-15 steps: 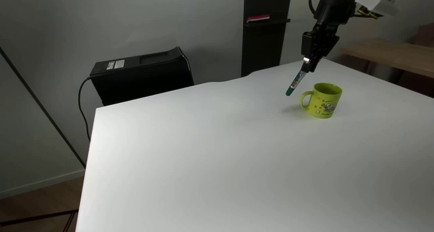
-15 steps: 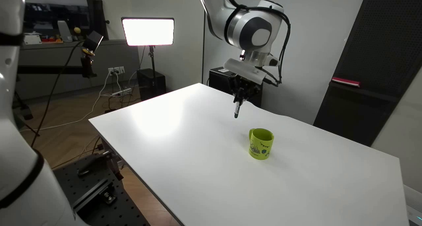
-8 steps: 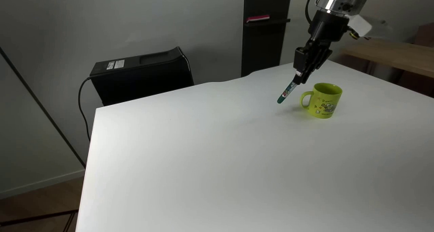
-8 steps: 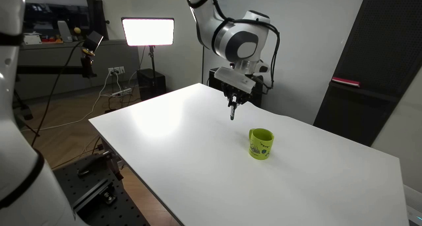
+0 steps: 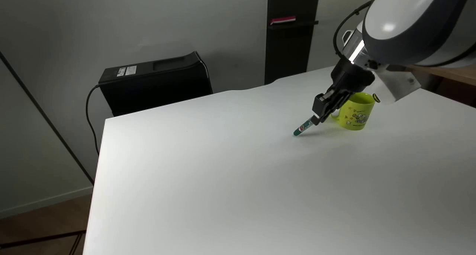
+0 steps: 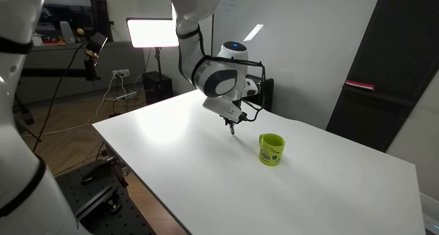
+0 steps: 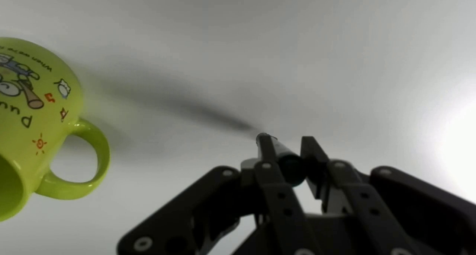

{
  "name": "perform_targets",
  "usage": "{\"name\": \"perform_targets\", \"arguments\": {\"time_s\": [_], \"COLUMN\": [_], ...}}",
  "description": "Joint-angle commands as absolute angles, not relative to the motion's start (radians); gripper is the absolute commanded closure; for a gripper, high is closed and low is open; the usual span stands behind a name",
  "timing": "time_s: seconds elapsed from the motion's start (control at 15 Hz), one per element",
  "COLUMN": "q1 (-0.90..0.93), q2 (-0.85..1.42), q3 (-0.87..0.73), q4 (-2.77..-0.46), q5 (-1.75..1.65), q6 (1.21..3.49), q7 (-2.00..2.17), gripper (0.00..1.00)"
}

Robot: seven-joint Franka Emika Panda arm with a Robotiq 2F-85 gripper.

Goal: Put the marker in the mug on the table

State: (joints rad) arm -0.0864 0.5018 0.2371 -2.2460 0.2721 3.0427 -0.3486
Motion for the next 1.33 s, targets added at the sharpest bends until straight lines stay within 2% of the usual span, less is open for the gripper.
{"name": "perform_targets", "arguments": {"time_s": [0.0, 0.4, 0.8, 0.87, 0.93, 1.27], "q1": [-0.133, -0.088, -0.113, -0.119, -0.115, -0.113], "q2": [0.552, 0.615, 0.637, 0.638, 0.637, 0.616], "q3": [0.310, 0.245, 0.247, 0.253, 0.250, 0.246], "q4": [-2.306, -2.351, -2.329, -2.326, -2.321, -2.291], "q5": [0.206, 0.024, -0.026, -0.021, -0.015, 0.006], "q6": [3.261, 3.406, 3.210, 3.179, 3.148, 3.017], "q7": [-0.291, -0.149, -0.111, -0.112, -0.115, -0.130], "gripper": [0.94, 0.94, 0.94, 0.69, 0.51, 0.19]}}
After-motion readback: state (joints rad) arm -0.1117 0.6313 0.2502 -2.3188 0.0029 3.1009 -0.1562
